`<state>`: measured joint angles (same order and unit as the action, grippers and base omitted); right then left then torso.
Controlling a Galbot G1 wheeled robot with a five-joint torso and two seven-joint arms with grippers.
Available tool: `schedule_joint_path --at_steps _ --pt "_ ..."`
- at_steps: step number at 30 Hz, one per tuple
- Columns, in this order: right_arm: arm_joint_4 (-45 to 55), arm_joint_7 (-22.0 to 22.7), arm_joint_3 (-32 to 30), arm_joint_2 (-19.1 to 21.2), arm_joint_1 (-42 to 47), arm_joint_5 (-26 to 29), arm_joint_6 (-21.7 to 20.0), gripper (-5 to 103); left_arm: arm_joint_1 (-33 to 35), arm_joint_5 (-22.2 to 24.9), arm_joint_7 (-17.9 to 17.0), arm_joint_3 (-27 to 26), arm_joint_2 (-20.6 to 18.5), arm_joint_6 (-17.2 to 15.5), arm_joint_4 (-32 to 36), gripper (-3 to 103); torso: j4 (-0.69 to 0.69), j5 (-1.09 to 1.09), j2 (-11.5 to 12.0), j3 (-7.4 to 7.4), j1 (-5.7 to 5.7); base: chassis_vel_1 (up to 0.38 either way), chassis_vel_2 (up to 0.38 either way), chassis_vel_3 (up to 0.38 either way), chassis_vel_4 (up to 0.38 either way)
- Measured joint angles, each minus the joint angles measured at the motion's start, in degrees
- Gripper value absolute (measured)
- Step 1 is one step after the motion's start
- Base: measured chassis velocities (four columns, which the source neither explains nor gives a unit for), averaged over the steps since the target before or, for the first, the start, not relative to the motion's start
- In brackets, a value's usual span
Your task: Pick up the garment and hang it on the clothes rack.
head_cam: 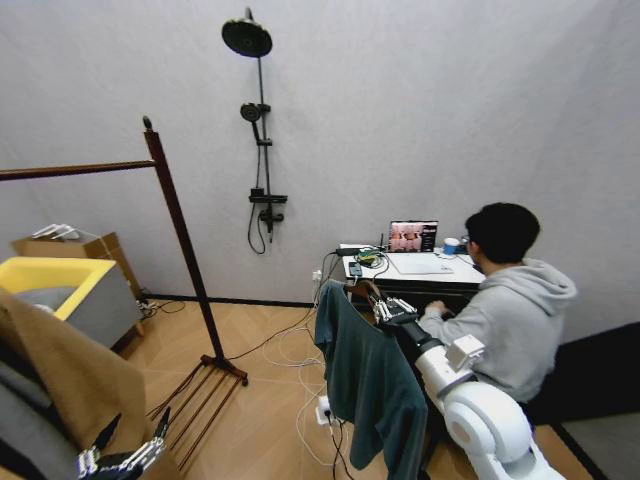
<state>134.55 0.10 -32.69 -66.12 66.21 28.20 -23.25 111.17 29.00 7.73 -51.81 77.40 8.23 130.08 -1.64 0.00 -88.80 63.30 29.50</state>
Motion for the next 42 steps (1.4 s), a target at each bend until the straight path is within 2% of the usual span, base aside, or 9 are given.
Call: schedule_joint_path --at_steps 14,18,42 --pt "-0.3 -0.8 -0.4 0.0 0.0 0.0 0.0 9 0.0 0.0 0.0 0.0 0.0 0.0 0.0 100 0.02 0.0 0.0 0.01 0.03 0.05 0.173 0.176 0.04" --pt "-0.4 -1.1 -0.4 -0.1 0.1 0.0 0.0 9 0.0 0.0 0.0 0.0 0.0 0.0 0.0 100 -0.02 0.01 0.0 0.0 0.02 -0.07 0.067 0.079 -0.067" --pt "-0.2 -2.5 -1.5 -0.3 1.2 -0.2 0.9 9 0.0 0.0 0.0 0.0 0.0 0.0 0.0 100 -0.02 0.0 0.0 0.0 0.01 -0.095 0.093 0.095 -0.089"
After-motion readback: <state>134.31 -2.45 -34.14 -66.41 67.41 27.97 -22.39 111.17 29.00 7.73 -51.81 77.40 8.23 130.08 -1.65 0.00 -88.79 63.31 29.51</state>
